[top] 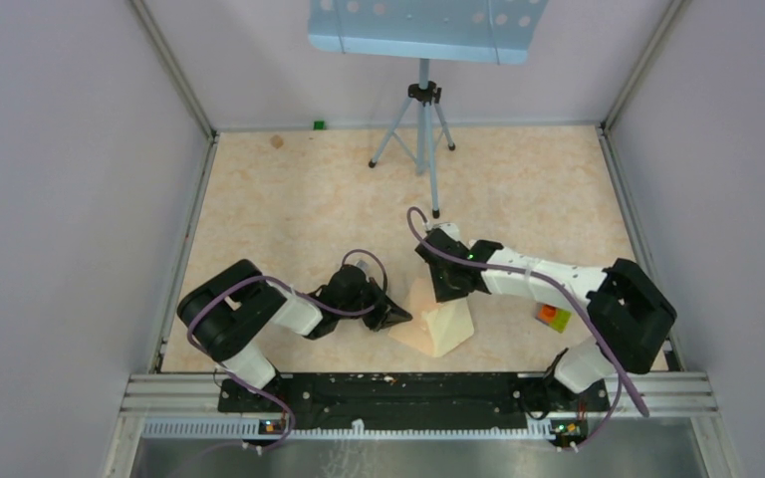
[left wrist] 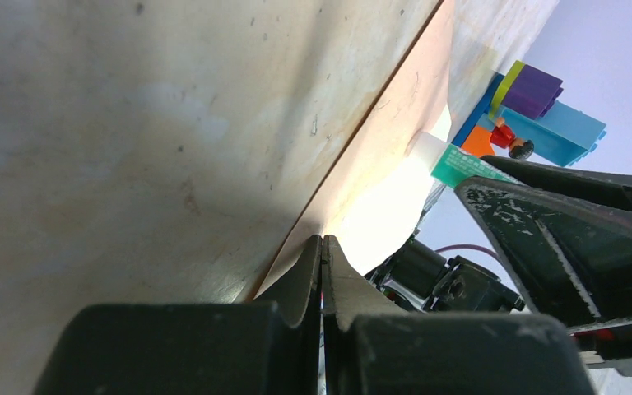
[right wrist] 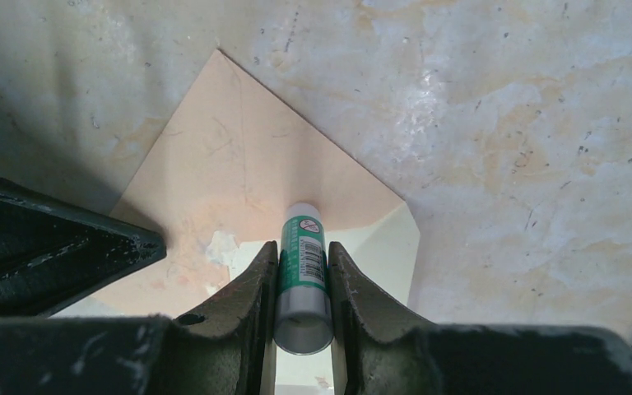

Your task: Place the letter into the envelope and seal it

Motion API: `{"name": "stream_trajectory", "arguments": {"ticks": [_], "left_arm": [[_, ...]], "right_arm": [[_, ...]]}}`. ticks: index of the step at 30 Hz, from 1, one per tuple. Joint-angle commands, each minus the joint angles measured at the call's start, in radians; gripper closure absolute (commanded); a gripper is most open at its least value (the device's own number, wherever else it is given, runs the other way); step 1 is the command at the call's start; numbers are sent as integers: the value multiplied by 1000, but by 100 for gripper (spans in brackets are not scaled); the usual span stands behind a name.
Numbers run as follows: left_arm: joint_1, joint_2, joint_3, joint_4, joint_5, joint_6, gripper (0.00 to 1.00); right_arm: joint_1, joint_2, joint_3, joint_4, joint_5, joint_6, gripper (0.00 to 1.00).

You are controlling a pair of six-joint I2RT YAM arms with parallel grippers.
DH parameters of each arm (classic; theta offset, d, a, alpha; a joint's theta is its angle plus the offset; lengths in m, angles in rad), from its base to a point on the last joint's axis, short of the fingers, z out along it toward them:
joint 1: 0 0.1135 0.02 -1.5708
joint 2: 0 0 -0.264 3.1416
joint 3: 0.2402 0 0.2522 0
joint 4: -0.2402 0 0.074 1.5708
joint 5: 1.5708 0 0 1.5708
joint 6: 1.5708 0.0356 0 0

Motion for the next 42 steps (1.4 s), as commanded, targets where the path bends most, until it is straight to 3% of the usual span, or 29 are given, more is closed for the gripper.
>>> {"name": "stream_trajectory", "arguments": {"ticks": [1, 7, 11, 14, 19, 22, 27, 33, 37, 42], "left_arm": [[1, 37, -10, -207, -95, 57, 100], [-6, 19, 57, -256, -110, 117, 100], [-6, -31, 118, -312, -131, 185, 100], [-7, -104, 200, -371, -157, 279, 88], [-19, -274, 370, -535, -269, 516, 56], [-20, -367, 430, -601, -352, 699, 40], [-23, -514, 435, -540, -330, 1112, 23], [-33, -613, 395, -405, -120, 1531, 20], [-53, -587, 434, -419, 15, 1700, 20], [-109, -572, 433, -371, 6, 1829, 21]], "right_arm": [[-69, -131, -5, 16, -102, -34, 100], [-202, -263, 50, 117, -404, -47, 100], [-234, -296, 107, 71, -421, -65, 100], [-253, -322, 149, 22, -414, -76, 100], [-289, -355, 250, -82, -401, -108, 100], [-294, -366, 305, -147, -380, -125, 100], [-295, -382, 362, -198, -383, -144, 100], [-281, -383, 414, -224, -389, -156, 100], [-207, -365, 449, -233, -336, -146, 100], [-141, -342, 481, -229, -323, -128, 100]]}}
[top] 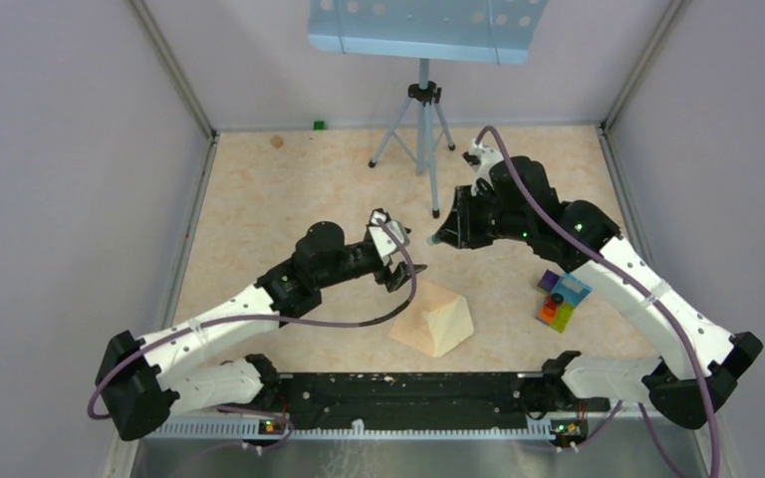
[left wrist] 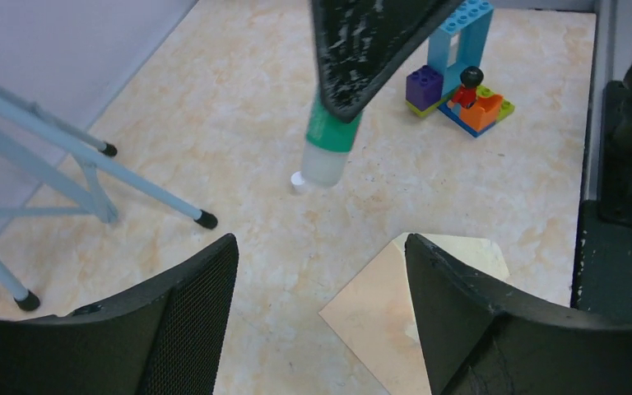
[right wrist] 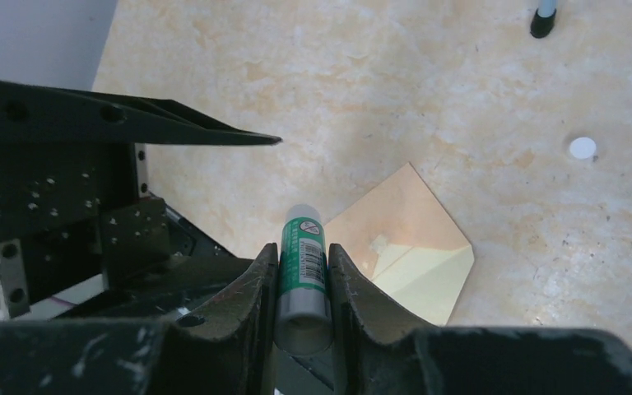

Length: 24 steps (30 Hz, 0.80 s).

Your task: Place the letter into the envelope and seal it

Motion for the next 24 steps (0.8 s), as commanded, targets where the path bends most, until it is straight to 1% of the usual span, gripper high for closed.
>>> {"name": "stream_trajectory", "arguments": {"ticks": [1, 8, 12, 18, 24], "left_arm": [[-44, 0, 8, 114, 42, 215, 21], [-50, -3, -10, 174, 75, 247, 23], [-50, 13, -4, 146, 83, 250, 28], [-50, 14, -20, 165, 70, 232, 32], [-50, 24, -22, 158, 58, 214, 39]], "right_arm": [[55, 22, 65, 4, 30, 14, 100], [101, 46, 64, 17, 45, 34, 100], [108, 53, 68, 29, 40, 46, 100], [134, 67, 78, 33, 49, 56, 100], [146, 72, 76, 39, 61, 65, 100]]}}
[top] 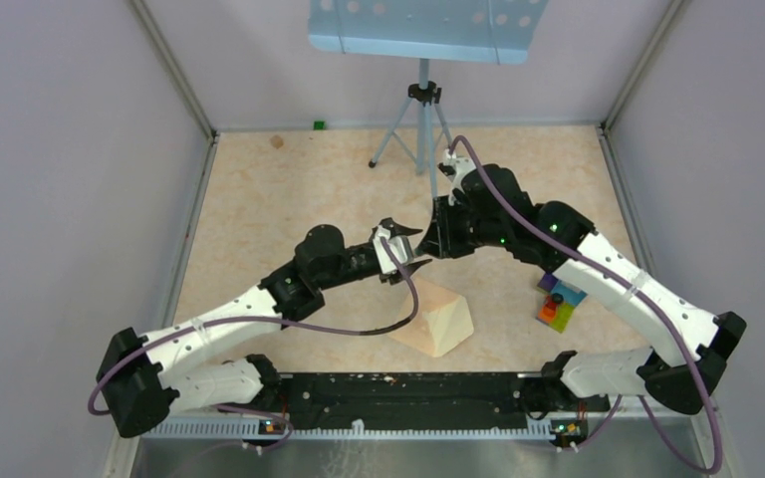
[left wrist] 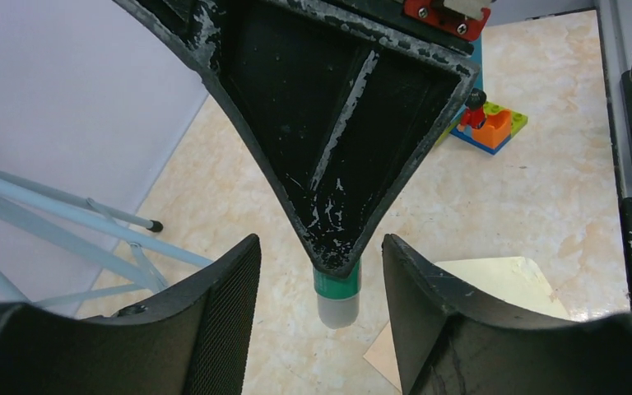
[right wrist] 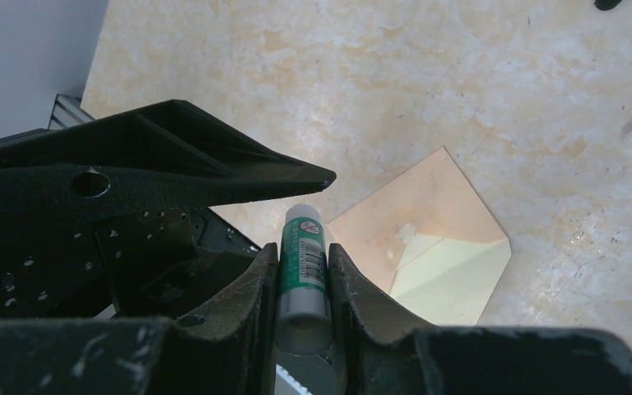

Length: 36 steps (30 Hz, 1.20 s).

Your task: Place the letter into the envelope and seal it

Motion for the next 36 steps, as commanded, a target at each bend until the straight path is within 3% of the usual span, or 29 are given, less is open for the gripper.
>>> {"name": "stream_trajectory", "arguments": {"ticks": [1, 18, 25, 31, 33, 36], "left_arm": [[-3, 7, -17, 47, -1, -18, 40], [-2, -5, -80, 152, 1, -145, 63], [-3, -20, -111, 204, -11, -199, 66], [-2, -29, -125, 215, -9, -213, 81], [-2, -29, -129, 211, -22, -220, 85], [-2, -41, -150, 210, -55, -230, 88]], "right_arm": [[16, 0, 47, 36, 21, 18, 100], [29, -3, 17, 70, 17, 34, 100], [31, 1, -3, 82, 13, 41, 100], [32, 8, -10, 90, 11, 44, 100], [31, 6, -11, 93, 13, 45, 91], [31, -2, -4, 87, 26, 44, 70]]}}
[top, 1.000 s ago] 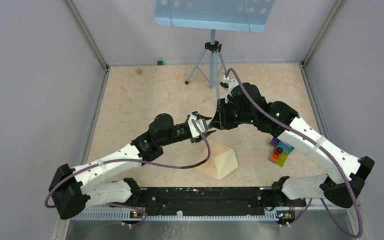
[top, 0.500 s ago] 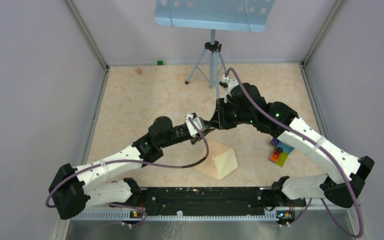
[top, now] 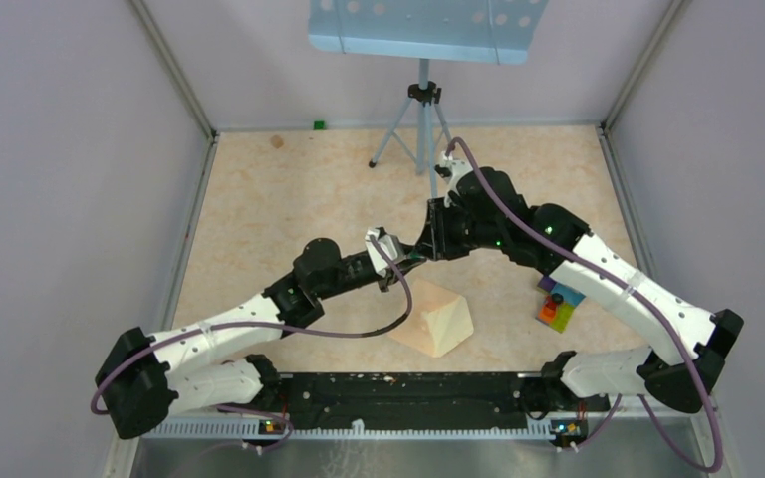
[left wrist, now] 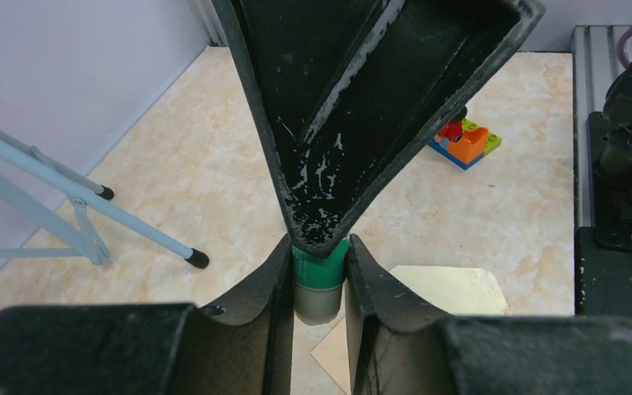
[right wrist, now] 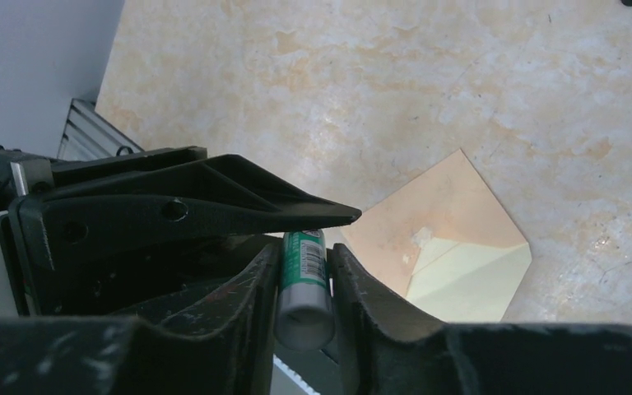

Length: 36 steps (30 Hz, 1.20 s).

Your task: Place the letter into the envelope and seal it

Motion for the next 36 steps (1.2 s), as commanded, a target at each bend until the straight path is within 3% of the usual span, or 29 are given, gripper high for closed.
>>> {"name": "stream_trajectory", "arguments": {"ticks": [1, 12, 17, 19, 21, 24, 36], "left_arm": [[-4, -40, -29, 58, -37, -50, 89], [-2, -48, -43, 54, -62, -52, 89], [-2, -41, -37, 52, -63, -54, 88], [-2, -42, -32, 51, -67, -62, 78], [-2, -44, -25, 56, -68, -67, 57], [-3, -48, -13, 62, -66, -62, 43], [-2, -34, -12, 111, -40, -50, 48]], "right_arm": [[8, -12, 17, 53, 29, 4, 67], [8, -29, 14, 33, 30, -1, 65], [7, -25, 11, 35, 25, -3, 91], [9, -22, 11, 34, 23, -4, 100], [11, -14, 13, 30, 20, -7, 100], [19, -1, 16, 29, 15, -10, 100], [23, 11, 17, 34, 13, -8, 100]]}}
